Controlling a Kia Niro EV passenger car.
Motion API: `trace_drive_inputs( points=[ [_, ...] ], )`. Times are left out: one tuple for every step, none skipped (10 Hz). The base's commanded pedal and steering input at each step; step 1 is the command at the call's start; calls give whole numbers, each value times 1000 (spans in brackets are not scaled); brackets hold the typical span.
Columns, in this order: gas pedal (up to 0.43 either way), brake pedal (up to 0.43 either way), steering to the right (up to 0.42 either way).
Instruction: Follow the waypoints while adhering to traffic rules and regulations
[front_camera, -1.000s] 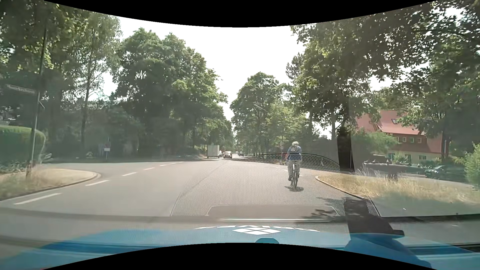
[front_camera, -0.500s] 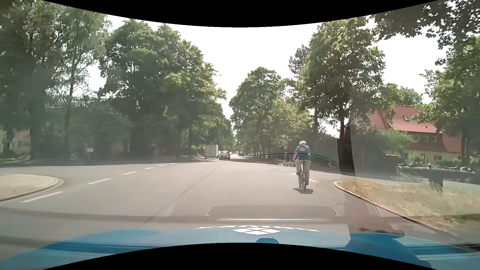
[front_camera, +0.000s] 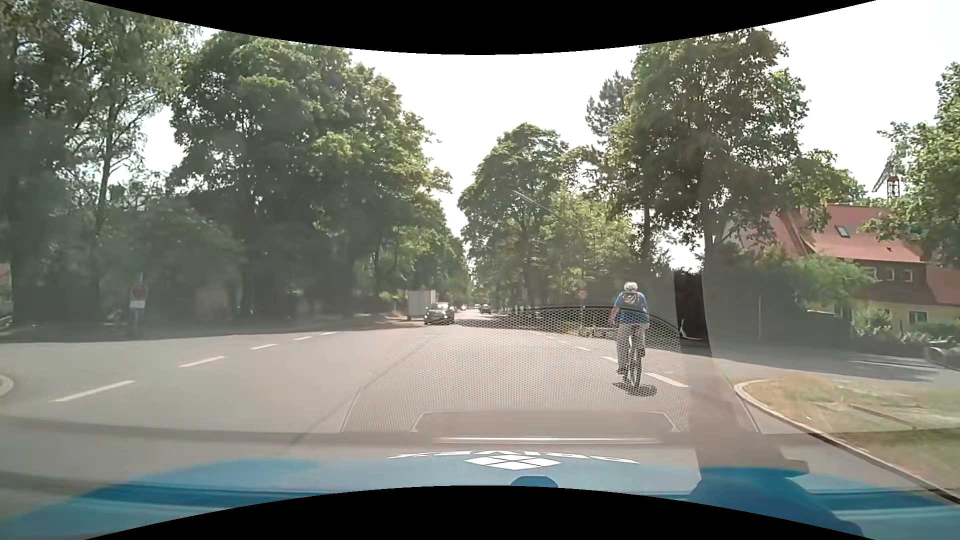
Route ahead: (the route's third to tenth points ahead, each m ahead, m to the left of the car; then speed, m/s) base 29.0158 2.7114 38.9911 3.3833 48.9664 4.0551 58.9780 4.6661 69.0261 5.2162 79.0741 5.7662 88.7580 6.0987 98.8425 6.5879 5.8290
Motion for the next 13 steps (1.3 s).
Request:
trace_drive_inputs(
  points=[
    [268,0,-32],
    [280,0,-35],
    [280,0,-36],
    [280,0,-37],
    [280,0,-36],
    [280,0,-36],
    [268,0,-33],
    [240,0,-31],
    [197,0,-30],
    [197,0,-23],
    [197,0,-17],
    [189,0,-14],
    [177,0,-12]
  ],
)
